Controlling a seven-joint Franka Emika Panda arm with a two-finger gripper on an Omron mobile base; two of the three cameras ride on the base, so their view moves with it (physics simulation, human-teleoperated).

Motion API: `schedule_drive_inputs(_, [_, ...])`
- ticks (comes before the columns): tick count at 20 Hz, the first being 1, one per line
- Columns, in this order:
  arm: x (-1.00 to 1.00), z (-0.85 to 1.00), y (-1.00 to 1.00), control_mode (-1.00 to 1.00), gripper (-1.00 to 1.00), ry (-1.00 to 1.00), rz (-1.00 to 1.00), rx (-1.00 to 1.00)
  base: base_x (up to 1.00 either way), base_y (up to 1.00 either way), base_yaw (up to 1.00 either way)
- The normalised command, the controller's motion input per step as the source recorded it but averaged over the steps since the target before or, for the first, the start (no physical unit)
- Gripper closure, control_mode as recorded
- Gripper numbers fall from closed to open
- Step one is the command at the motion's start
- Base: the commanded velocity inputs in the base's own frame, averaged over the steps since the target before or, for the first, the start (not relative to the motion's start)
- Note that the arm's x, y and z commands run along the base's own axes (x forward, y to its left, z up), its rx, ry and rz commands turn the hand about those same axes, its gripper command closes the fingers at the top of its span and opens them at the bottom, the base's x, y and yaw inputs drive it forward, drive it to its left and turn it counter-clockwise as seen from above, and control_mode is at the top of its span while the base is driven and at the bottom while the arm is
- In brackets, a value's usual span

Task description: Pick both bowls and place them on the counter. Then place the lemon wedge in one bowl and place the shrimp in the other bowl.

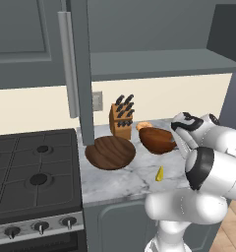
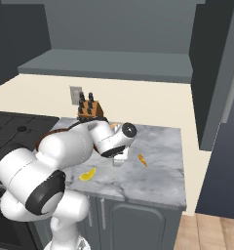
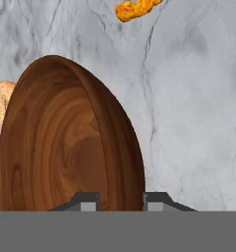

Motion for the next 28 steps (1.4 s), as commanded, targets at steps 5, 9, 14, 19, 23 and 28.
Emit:
schedule_drive_inputs(5, [-0.13,-0.24,0.0,-1.0,1.0,0.0,0.09,-0.05,0.0,0.0,0.0])
schedule_drive_inputs(9, [-0.06,-0.04,0.03,-1.0,-1.0,0.0,0.07,-0.08,0.0,0.0,0.0])
schedule_drive_inputs(14, [0.0,0.02,0.11,-1.0,-1.0,0.0,0.06,-0.04,0.0,0.0,0.0])
schedule_drive_inputs(19, [-0.11,0.15,0.16,-1.0,-1.0,-0.03,0.1,-0.02,0.0,0.0,0.0])
schedule_drive_inputs(23, [-0.31,0.29,0.03,-1.0,-1.0,-0.16,0.21,-0.02,0.0,0.0,0.0])
schedule_drive_inputs(28, [-0.49,0.15,0.08,-1.0,-1.0,-0.15,0.29,-0.06,0.0,0.0,0.0])
